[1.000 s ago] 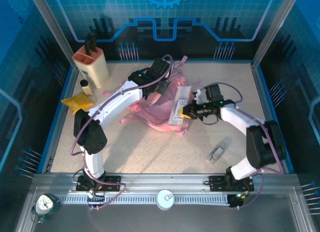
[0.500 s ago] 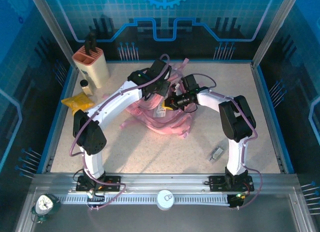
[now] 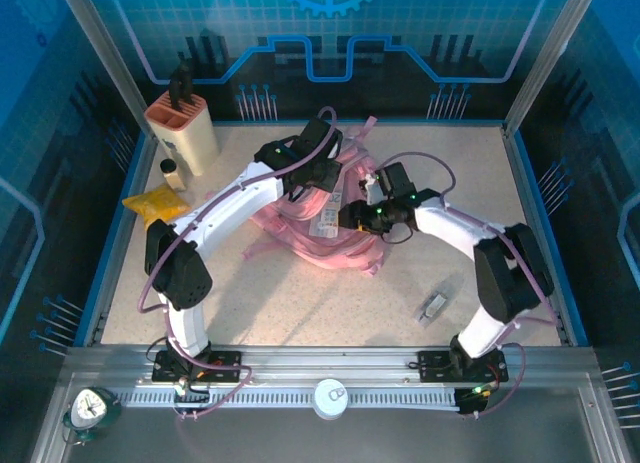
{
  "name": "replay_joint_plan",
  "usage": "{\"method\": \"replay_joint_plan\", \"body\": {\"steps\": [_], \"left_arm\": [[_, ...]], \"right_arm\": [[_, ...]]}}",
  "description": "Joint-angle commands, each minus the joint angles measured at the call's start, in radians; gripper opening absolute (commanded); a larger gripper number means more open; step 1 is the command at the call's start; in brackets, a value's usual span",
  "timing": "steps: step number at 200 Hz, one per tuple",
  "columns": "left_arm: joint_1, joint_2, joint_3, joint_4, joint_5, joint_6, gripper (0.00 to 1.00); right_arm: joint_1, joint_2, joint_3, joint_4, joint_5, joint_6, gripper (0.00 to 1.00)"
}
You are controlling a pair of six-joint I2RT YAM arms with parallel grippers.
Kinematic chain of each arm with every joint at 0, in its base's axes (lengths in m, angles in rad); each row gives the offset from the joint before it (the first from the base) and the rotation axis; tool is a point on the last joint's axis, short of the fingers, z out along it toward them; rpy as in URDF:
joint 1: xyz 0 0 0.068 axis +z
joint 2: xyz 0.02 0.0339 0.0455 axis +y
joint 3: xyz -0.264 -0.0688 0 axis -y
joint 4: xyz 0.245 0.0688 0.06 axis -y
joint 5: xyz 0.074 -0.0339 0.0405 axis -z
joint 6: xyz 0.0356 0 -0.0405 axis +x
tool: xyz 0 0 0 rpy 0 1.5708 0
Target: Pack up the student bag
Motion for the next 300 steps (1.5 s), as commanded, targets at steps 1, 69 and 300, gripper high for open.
{"method": "replay_joint_plan", "body": {"steps": [1,69,300], "left_arm": [[-0.002,-0.077,-0.001,0.093,0.039,-0.039,0.00],[-0.003,-0.050,0.009,0.079,0.082,-0.153,0.00],[0.349,-0.277,-0.838,0.583,0.362,-0.673,0.44]], "right_arm": [[0.061,0.003,-0.072,0.060,0.033,0.024,0.46],[0.076,0.116,-0.002,0.280,0.225,0.027,0.14],[0.199,-0.296,-0.226,-0.040,0.286,0.026,0.47]]}}
